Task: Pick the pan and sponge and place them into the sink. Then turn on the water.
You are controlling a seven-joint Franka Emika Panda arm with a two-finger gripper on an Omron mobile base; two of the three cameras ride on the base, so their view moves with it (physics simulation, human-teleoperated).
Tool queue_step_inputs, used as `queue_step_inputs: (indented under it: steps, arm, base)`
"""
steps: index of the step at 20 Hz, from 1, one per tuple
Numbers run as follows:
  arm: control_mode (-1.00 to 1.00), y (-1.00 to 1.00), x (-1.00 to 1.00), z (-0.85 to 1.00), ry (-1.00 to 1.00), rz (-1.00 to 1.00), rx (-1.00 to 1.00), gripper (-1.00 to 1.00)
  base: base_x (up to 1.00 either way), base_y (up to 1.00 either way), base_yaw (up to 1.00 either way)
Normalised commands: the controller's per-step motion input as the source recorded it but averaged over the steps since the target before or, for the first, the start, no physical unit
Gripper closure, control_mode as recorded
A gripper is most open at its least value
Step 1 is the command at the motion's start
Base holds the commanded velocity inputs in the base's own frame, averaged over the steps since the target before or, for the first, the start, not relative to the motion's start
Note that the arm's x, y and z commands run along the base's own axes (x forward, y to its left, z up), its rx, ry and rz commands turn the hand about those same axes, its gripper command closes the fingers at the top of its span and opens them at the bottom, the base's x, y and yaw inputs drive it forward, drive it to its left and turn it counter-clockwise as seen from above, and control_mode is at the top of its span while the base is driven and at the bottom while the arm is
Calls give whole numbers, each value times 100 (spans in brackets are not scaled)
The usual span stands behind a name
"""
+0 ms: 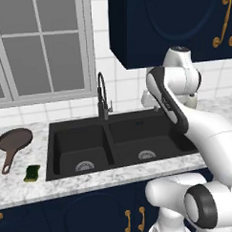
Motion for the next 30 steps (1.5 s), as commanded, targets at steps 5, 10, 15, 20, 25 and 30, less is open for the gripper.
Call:
queue_step_inputs:
  steps: [5,10,15,20,25,30]
  arm:
    - [-100,0,-40,0,-8,0,0,-100]
    - [-100,22,-64,0,-4,0,0,-100]
    - [-100,85,-18,0,0,0,0,-100]
    - [-100,20,0,0,0,1,1,-100]
    - [-100,98,-1,-8,0,-3,-3,-100]
    - [-100,100,6,0,8,2,0,-100]
  base:
    - [0,0,0]
    - [0,0,0]
    - [0,0,0]
    - [0,0,0]
    - [0,0,0]
    - [0,0,0]
